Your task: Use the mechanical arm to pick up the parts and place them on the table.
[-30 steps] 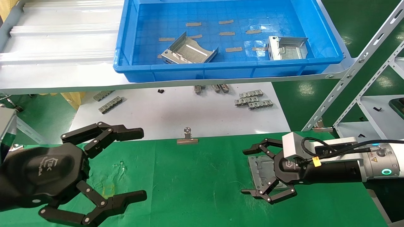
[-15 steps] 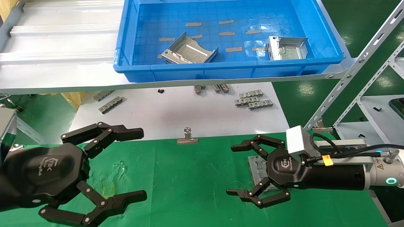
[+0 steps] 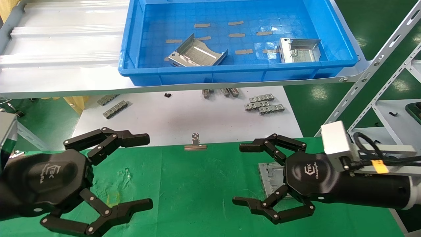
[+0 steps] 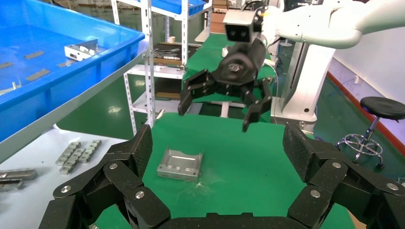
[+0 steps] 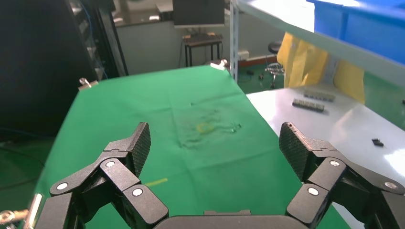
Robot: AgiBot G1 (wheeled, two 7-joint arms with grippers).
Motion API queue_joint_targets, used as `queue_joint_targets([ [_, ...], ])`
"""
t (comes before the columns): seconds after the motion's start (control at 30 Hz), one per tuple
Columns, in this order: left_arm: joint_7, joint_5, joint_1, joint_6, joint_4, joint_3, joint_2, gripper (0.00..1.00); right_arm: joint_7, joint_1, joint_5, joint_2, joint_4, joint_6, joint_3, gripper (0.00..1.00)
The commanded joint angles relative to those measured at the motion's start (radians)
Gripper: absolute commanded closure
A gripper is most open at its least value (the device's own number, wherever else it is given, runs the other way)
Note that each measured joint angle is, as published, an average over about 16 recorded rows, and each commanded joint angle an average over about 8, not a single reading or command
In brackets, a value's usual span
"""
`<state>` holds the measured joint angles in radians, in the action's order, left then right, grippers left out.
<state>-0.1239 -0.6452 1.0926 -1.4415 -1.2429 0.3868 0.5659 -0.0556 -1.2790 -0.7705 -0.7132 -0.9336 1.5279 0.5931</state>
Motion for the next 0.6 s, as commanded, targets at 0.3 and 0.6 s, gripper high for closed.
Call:
queue_joint_targets([
  [0.3,0.000,0.000,0.000,0.000,0.000,0.000,0.000,0.00,0.135,0.114,0.022,0.057,-0.195,-0.018,-0.174,0.00],
  [0.6,0.000,0.000,0.000,0.000,0.000,0.000,0.000,0.00,0.242,0.204,0.040,0.102,-0.351,-0.031,-0.314,0.00],
])
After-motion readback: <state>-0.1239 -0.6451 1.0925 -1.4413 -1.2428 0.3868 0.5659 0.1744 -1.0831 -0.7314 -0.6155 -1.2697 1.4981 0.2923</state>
